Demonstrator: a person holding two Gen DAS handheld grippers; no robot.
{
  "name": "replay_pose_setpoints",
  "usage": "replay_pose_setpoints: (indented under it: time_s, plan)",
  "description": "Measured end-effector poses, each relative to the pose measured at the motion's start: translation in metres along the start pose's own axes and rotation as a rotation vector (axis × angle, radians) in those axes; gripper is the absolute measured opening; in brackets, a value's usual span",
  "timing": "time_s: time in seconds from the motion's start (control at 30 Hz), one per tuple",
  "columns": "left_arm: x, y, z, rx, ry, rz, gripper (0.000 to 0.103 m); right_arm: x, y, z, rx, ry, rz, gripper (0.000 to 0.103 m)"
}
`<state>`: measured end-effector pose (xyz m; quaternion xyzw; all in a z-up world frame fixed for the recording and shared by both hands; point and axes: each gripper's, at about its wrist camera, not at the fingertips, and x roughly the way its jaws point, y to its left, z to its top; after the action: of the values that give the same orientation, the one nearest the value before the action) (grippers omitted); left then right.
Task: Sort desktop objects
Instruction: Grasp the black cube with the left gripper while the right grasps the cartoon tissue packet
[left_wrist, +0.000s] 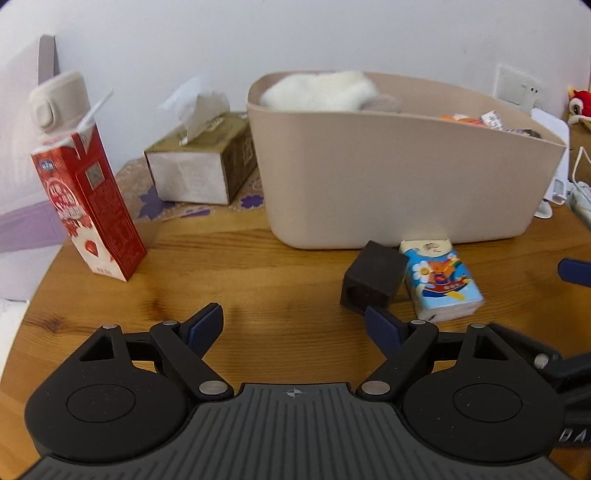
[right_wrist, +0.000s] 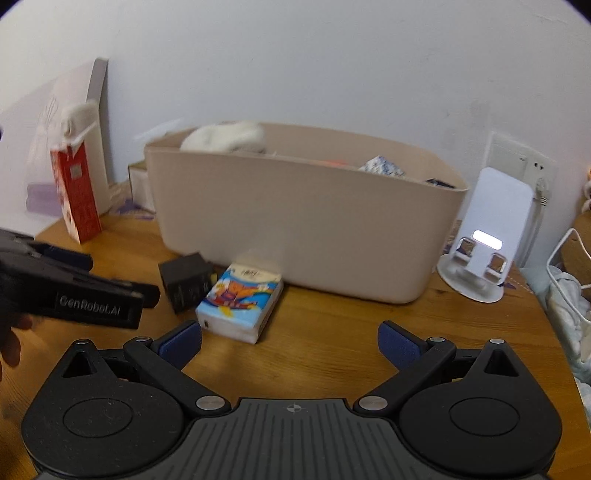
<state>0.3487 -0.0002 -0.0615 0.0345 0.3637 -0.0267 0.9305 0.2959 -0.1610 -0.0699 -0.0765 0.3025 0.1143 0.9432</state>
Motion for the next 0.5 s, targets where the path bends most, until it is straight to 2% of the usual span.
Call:
replay_pose_setpoints:
  time_s: [0.33, 0.5]
  plan:
    - [0.019, 0.004, 0.002, -0.031, 0.005, -0.030, 0.085, 0.024, 0.017, -0.002, -0.075, 0.040, 0.015, 0.103]
    - [0.022, 0.005, 0.003, -0.038, 0.004, -0.060, 0.085, 0.031, 0.017, 0.002, -0.065, 0.035, 0.011, 0.103]
